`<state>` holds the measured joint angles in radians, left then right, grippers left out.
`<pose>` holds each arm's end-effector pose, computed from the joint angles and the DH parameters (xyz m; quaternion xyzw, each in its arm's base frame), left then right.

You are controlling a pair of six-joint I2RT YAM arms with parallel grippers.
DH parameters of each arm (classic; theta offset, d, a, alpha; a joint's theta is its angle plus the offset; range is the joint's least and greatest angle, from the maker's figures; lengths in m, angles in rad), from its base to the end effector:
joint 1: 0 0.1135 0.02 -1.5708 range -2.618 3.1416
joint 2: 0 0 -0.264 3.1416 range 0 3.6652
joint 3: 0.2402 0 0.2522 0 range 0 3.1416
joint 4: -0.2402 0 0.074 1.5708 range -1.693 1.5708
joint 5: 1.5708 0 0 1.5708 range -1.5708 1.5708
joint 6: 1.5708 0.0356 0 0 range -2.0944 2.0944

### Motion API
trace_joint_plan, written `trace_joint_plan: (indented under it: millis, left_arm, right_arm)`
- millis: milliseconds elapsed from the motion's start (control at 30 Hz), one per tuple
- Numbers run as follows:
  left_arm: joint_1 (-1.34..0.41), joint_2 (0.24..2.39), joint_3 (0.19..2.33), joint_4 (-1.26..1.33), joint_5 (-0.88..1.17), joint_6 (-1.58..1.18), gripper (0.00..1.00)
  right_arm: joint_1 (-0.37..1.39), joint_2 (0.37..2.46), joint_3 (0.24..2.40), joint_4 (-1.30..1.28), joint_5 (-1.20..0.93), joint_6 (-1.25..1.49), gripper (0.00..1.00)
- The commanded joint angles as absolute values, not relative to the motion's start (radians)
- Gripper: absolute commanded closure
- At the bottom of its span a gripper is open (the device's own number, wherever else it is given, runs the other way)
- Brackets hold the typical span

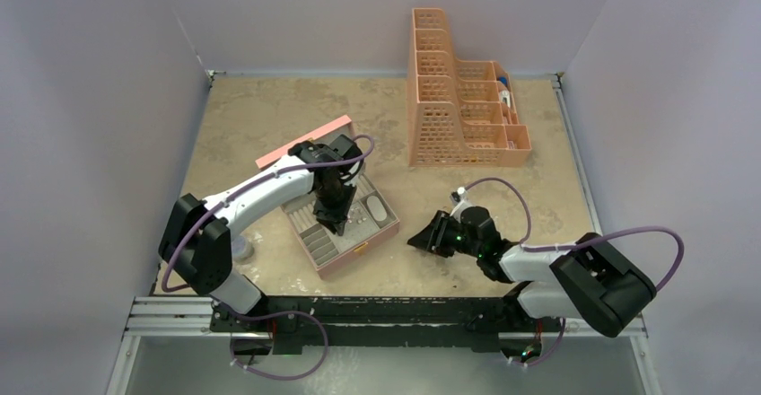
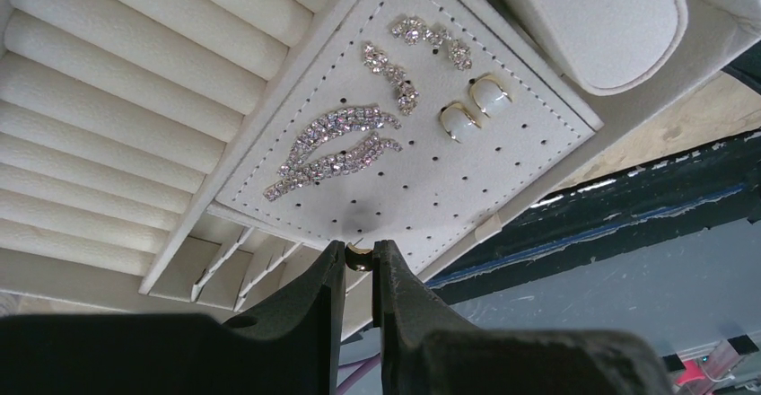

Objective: Organize the mixed jewelry

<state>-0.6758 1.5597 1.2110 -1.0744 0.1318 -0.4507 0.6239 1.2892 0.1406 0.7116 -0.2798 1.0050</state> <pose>0.2186 -0.1812 0.2421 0.1166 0.9883 -0.0948 0.0272 0.1564 0.1247 0.1224 0.0847 0.8344 0.4675 0.2794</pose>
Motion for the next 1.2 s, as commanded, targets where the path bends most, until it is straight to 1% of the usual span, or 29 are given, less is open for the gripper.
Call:
trace_joint_plan:
  millis: [0,633,1167]
  left_arm:
    - [-0.68,1.557,1.205,-1.07,0.12,-0.433,0.86]
    - [-0.68,1.583,1.194,-1.039,0.136,-0.426,0.87]
    - [-0.68,1.52,1.2,-1.033,0.094,-0.448,0.89]
  right_arm:
    - [0.629,1.289,0.163,0.753,-0.285,0.991,0.6]
    - [0.629,1.294,0.175,0.747,-0.273,0.983,0.6]
    - [0.629,1.322,0.173,0.768,-0.277,0.979,0.61]
